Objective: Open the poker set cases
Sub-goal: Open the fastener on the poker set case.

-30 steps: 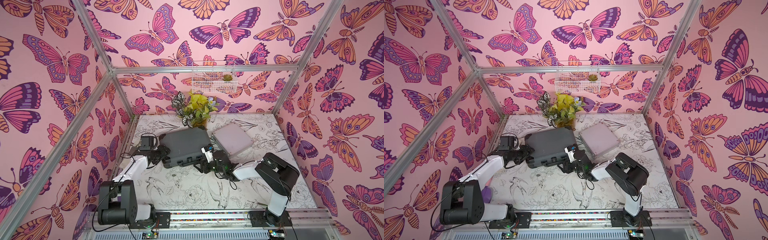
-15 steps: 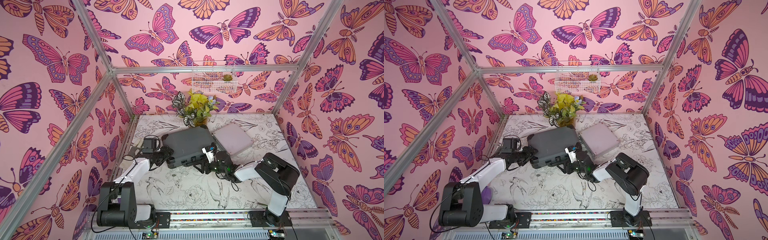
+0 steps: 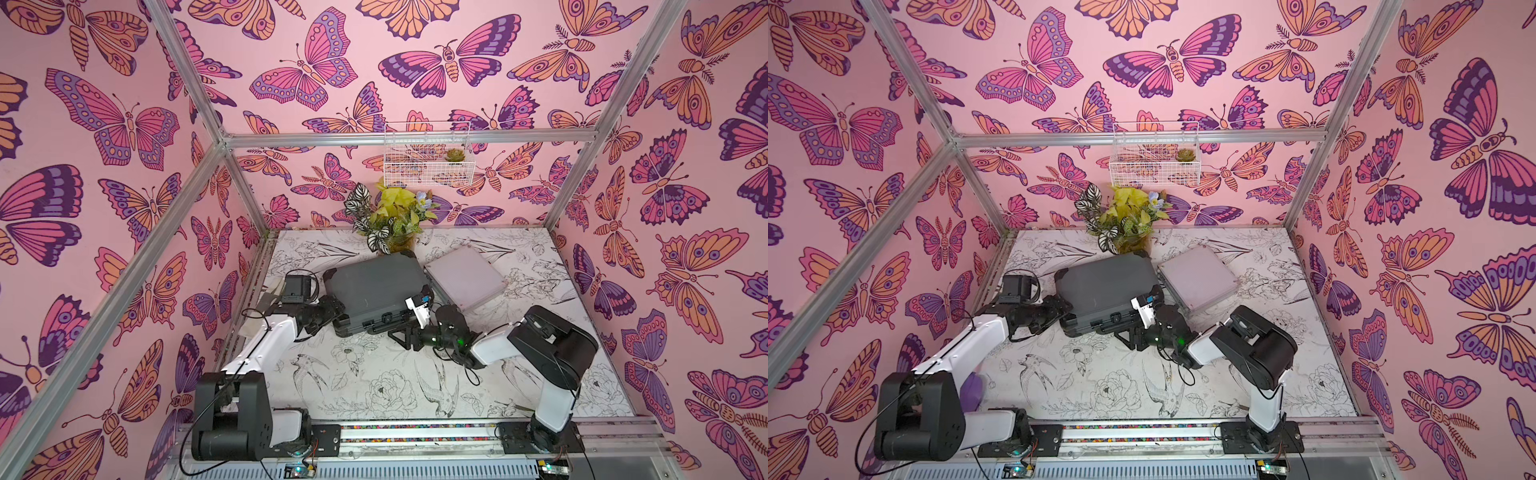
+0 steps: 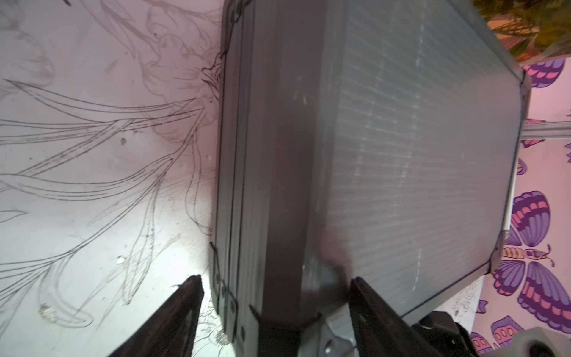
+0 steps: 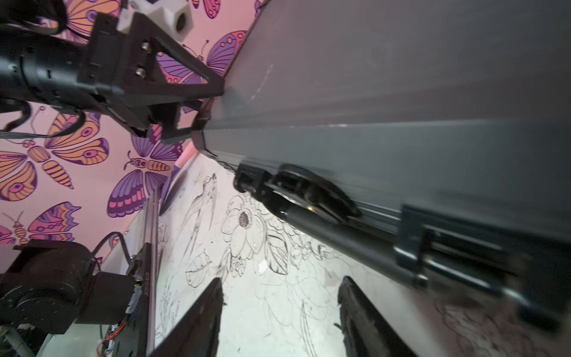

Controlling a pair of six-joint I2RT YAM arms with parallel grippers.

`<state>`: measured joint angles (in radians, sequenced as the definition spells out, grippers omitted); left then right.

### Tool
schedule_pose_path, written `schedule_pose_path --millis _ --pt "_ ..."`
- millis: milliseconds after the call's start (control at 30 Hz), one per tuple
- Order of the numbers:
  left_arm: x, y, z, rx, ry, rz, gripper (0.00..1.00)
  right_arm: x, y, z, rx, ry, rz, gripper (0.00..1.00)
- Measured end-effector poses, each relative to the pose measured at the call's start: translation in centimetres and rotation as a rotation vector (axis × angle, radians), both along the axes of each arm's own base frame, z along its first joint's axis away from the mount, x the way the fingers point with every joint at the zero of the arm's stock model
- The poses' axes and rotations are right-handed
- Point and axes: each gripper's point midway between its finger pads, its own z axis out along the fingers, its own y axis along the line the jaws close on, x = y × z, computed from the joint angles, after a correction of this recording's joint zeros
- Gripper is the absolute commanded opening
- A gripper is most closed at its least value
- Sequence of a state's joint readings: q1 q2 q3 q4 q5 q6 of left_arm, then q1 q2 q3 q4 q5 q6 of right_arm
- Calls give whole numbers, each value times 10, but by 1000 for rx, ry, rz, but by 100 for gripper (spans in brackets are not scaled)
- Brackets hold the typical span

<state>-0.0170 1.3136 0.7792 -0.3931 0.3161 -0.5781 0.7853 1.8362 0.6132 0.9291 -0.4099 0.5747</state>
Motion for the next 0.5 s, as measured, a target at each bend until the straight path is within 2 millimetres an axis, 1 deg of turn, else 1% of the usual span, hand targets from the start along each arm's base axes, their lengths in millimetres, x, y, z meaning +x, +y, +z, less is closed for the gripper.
schedule_pose_path --millis 167,333,400,500 --pt "-4 6 1 38 -3 -3 76 13 -22 -5 -64 -12 -76 69" --pt "-3 7 2 47 -7 -10 76 30 -41 -10 -100 -14 -135 77" --pt "-3 7 2 48 -7 -11 76 35 -46 -11 -106 -15 -147 78" --pt "-3 7 1 46 -5 -11 76 38 -45 -11 -106 -21 -138 77"
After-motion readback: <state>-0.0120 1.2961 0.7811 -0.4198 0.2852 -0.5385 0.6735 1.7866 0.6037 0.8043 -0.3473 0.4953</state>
